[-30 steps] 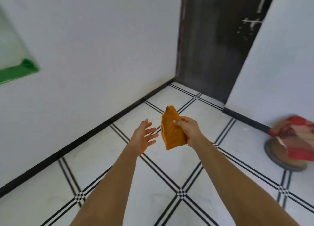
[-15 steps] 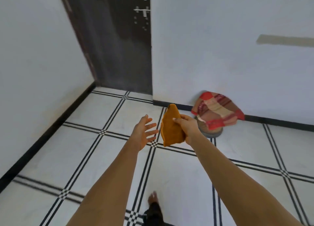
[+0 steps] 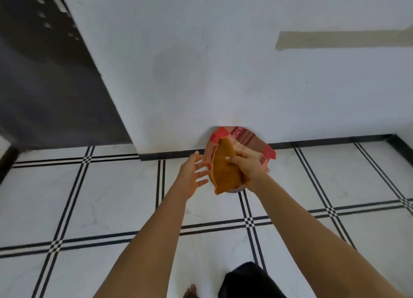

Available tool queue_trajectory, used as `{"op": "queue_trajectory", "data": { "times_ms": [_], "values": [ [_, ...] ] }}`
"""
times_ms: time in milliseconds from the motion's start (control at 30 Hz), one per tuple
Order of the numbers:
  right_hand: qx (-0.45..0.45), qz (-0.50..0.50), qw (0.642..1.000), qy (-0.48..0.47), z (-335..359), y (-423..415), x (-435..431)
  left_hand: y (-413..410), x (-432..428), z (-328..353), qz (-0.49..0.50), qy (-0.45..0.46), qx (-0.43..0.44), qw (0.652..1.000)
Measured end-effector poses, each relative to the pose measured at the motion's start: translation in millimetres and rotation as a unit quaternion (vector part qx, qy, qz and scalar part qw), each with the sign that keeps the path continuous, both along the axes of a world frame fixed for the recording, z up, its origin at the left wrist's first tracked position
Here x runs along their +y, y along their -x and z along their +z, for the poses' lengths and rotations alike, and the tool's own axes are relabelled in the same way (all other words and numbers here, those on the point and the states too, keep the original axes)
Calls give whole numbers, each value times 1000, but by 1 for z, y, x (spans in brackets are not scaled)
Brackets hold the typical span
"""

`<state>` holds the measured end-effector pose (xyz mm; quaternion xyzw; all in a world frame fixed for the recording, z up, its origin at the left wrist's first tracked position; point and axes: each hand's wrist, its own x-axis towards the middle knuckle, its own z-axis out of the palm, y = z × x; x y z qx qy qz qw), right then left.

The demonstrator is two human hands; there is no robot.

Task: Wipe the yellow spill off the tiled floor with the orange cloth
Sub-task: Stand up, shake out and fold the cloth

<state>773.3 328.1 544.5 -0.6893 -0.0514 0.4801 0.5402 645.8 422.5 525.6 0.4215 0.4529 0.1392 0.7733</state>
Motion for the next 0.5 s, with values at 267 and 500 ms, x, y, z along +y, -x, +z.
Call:
{"op": "queue_trajectory", "data": {
  "times_ms": [267, 500],
  "values": [
    [31, -62, 997, 32, -113, -184, 116, -191, 111, -100, -11, 72, 60, 996],
    [118, -78, 983, 120, -264, -333, 213, -353, 202, -235, 44, 143, 116, 982]
  ]
}}
